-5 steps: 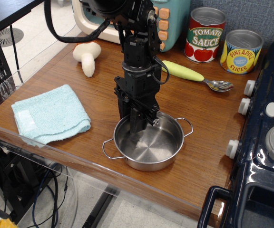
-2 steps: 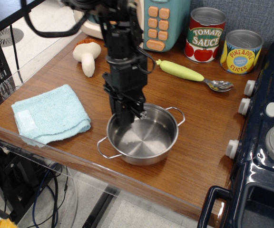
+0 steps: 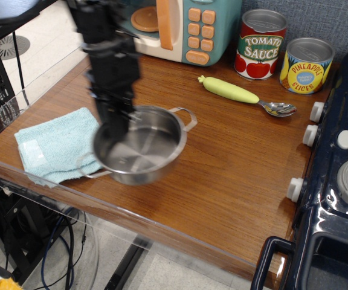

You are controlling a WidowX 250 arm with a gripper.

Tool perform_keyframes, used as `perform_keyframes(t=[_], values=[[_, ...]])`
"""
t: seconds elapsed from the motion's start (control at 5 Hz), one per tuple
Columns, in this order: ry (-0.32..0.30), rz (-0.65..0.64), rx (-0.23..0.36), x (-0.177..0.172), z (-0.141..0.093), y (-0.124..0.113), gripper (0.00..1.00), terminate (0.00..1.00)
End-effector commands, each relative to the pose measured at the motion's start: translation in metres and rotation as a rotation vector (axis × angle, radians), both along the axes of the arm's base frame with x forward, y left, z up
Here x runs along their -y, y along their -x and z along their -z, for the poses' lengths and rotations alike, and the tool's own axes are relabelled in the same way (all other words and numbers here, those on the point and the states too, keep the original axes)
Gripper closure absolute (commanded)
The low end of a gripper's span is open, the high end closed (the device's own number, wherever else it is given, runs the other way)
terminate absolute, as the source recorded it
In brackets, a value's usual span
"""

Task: Move the silver pot on top of the blue rag.

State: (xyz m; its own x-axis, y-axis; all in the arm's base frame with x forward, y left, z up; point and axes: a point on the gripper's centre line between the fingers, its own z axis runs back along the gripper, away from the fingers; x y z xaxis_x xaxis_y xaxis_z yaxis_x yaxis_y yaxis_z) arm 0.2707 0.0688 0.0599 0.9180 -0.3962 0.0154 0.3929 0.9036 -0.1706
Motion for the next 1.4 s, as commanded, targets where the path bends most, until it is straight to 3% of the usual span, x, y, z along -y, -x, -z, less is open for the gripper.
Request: perform_keyframes(t=[0.0,0.2,0.6,1.0,1.2], values=[[-0.117,-0.188,0.047,-0.084,-0.017,0.028,1.00,0.00],[-0.155,-0.255,0.004,-0.108,-0.006,0.035,1.00,0.00],[-0.161,-0.282,-0.061,-0.115,0.021,0.021,1.00,0.00],[-0.147,-0.284,-0.079,-0.120,0.030,0.007,1.00,0.00],[-0.152,-0.294,-0.083,-0.118,0.024,0.010,0.00,0.00]])
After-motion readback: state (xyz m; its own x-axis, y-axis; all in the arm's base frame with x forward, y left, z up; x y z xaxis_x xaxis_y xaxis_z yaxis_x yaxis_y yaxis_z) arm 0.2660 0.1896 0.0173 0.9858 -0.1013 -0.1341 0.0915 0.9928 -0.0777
